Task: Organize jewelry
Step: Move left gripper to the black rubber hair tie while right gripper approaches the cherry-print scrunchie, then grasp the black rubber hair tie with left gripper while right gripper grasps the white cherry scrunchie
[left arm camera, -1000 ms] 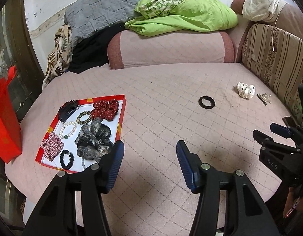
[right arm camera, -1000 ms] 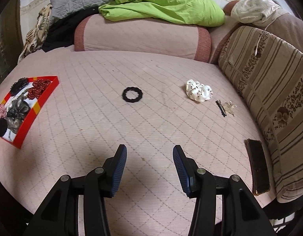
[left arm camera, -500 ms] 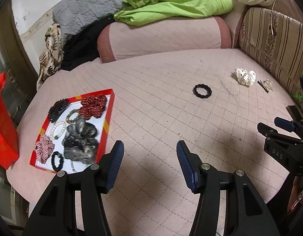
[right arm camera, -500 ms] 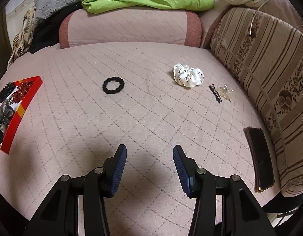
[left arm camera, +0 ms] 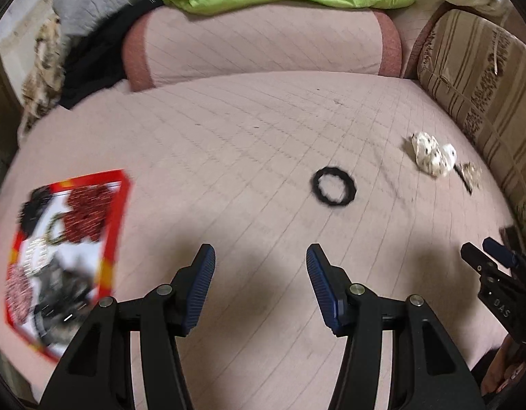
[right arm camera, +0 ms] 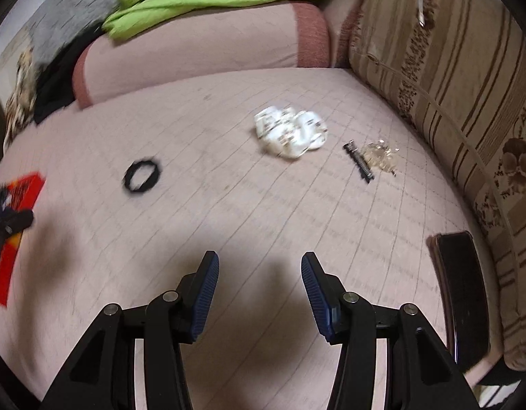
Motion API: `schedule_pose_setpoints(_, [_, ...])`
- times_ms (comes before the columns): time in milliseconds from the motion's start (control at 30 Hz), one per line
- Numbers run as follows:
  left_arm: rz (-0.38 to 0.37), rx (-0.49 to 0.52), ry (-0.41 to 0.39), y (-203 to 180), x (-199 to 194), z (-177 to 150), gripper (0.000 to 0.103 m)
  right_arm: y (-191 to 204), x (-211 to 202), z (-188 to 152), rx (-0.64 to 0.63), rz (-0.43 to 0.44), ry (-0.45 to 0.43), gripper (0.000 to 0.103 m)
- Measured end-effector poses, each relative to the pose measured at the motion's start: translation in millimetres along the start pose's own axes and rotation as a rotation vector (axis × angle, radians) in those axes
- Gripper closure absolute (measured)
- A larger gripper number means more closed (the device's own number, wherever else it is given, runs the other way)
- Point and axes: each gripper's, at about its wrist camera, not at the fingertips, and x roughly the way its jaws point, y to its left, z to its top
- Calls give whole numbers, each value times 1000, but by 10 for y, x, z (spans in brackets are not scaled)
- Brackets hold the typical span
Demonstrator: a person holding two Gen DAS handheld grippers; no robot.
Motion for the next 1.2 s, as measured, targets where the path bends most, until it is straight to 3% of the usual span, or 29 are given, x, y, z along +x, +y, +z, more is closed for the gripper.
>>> schedule_pose_setpoints(200, [-69,22,45,-268,562,324,49,-342,296,380,131,45,-45,49])
schedule_pose_setpoints(300, [-79,33,62,-360,783,425,59,-447,464,547,178,59,-59,48])
schedule_pose_setpoints(433, [-114,45,66,-476,1013,556,63,-538,647,738,221,82,-83,48])
schedule_pose_setpoints(600, [-120,78,77,-564,1232,626,67,-512,839,917,226,99,-102,48])
schedule_pose_setpoints(900, [-72,136,13,-691,1304,605,68,-489,1167,940,223,110,-49,48])
schedule_pose_setpoints(933, [-68,141,10,-709,1297,594,75,-495,1173,937,225,115,-48,49])
schedule_pose_setpoints(967, [-72,145,12,-728,1286,592,81,-493,1174,936,224,122,-47,62])
schedule_pose_setpoints(1000, [-57,151,13,-753,1263,587,97,-491,1177,936,220,129,-42,71])
schedule_pose_setpoints(1033, [-53,159,14,-776,1235,586,97,-476,1186,937,214,136,-38,81])
schedule_pose_setpoints(1200, [-82,148,5,-764,1068,536,97,-384,1091,909,179,138,-64,86])
